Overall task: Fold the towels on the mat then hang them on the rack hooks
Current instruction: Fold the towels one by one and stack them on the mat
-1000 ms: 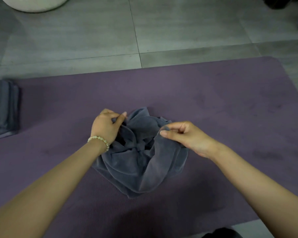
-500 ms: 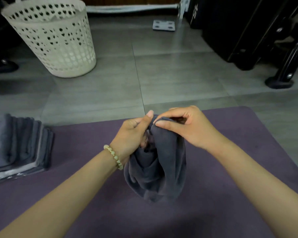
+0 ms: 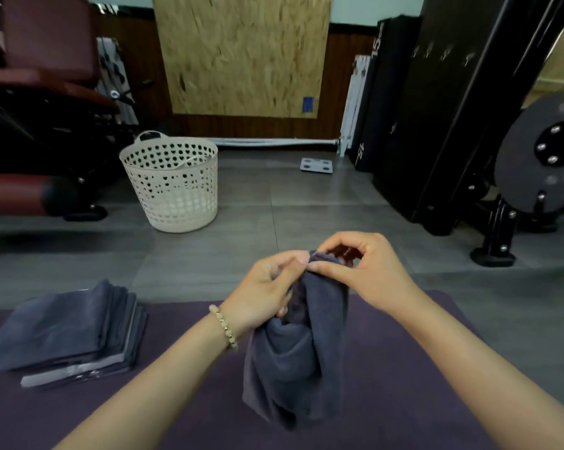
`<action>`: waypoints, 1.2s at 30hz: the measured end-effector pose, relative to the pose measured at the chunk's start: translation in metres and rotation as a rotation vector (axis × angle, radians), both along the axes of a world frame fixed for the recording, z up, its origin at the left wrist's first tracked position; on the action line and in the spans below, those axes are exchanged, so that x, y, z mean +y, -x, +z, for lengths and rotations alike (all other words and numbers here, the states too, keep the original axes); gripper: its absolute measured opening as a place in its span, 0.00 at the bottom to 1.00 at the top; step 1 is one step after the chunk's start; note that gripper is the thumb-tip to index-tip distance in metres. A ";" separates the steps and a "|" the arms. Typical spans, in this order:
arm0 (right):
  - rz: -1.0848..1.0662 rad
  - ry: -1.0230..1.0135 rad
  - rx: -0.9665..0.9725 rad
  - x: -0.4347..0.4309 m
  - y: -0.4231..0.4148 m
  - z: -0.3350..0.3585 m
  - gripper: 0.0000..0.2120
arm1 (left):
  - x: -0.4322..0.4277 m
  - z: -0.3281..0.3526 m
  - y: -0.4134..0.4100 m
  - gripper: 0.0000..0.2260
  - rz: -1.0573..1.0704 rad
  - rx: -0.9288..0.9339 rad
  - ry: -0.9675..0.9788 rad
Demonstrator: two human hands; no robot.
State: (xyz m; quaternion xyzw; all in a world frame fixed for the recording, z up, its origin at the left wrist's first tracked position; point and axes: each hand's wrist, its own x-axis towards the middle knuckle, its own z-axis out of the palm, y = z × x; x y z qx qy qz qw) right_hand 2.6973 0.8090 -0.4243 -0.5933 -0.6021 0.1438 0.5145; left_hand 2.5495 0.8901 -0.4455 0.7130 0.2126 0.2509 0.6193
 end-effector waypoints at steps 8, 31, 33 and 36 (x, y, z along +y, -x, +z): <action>0.023 0.125 -0.020 -0.033 0.031 0.033 0.06 | -0.031 0.044 0.047 0.05 -0.022 -0.001 -0.114; -0.492 -0.014 0.342 -0.072 -0.045 -0.003 0.09 | 0.062 0.012 0.152 0.18 0.662 0.177 -0.256; -0.531 0.006 0.281 -0.069 -0.050 0.002 0.11 | 0.063 0.016 0.154 0.11 0.488 0.245 -0.390; -0.572 0.014 0.232 -0.063 -0.054 0.008 0.10 | 0.068 0.018 0.158 0.19 0.283 0.413 -0.509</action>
